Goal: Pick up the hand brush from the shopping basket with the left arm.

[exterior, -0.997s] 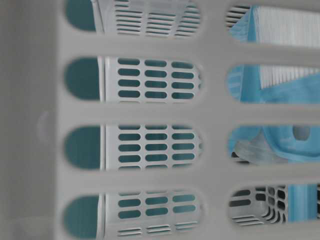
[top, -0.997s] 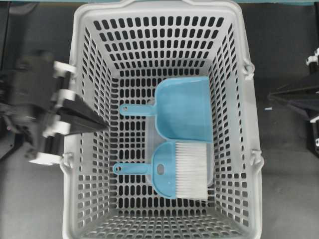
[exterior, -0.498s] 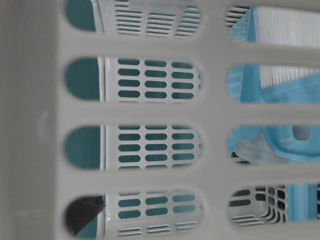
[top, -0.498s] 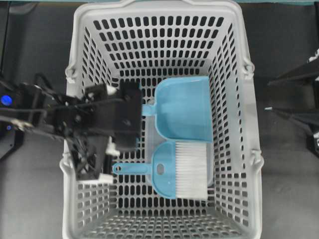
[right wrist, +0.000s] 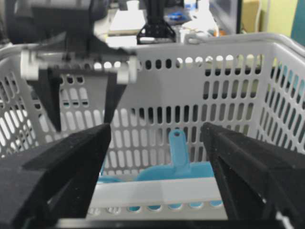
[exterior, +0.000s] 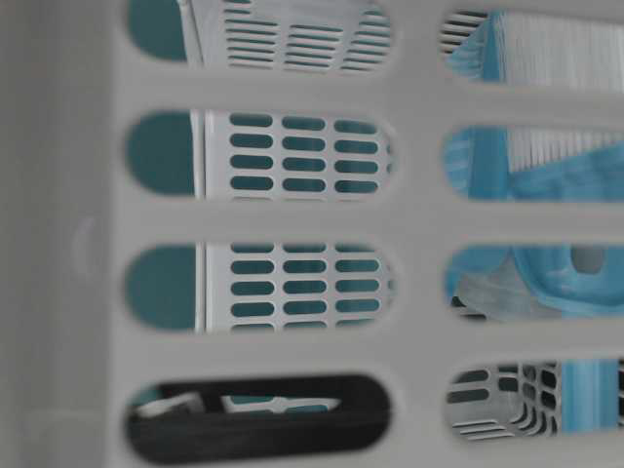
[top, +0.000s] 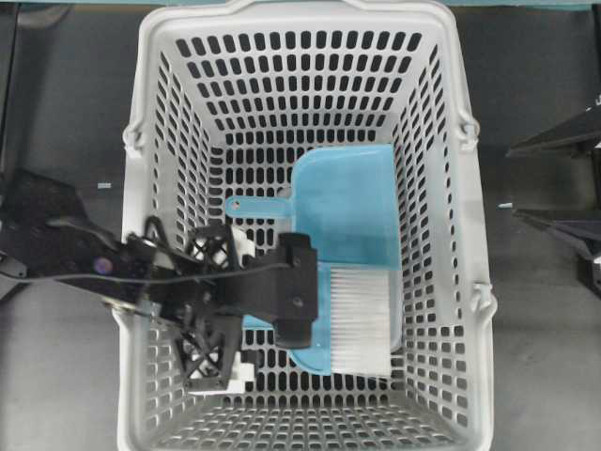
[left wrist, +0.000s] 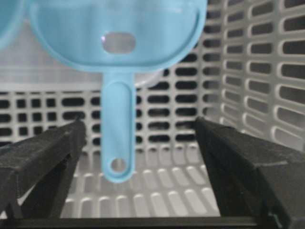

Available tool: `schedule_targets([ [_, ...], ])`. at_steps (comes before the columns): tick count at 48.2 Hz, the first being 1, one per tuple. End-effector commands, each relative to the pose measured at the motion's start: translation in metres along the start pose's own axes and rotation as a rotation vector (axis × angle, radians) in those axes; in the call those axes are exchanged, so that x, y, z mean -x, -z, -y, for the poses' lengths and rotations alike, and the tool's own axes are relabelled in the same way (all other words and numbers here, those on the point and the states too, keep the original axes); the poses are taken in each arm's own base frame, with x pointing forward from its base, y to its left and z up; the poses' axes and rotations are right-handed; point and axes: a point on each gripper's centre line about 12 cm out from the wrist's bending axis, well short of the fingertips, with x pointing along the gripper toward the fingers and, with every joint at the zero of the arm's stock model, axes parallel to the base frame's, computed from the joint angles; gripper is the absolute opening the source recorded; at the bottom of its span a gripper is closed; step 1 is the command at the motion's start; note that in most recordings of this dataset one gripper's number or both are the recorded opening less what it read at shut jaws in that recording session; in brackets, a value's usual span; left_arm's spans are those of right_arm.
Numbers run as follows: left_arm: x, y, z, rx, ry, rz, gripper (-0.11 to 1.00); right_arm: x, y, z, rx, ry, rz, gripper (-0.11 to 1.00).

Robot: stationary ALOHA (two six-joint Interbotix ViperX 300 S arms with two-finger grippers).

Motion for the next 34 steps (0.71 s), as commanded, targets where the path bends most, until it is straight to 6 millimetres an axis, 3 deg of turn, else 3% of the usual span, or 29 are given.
schedule_targets([
  [1,-0.007,0.0,0.001,-0.001,-0.002,-0.004,0.91,-0.002,-0.007,0.0,-0.005,0.003,0.019,0.74],
  [13,-0.04,0.019,-0.008,0.001,-0.032,-0.09,0.91,-0.001,-0.006,0.0,-0.005,0.003,0.017,0.74],
  [34,-0.102,0.028,-0.016,-0.016,-0.048,-0.14,0.91,-0.001,-0.005,0.001,-0.005,0.003,0.012,0.74],
])
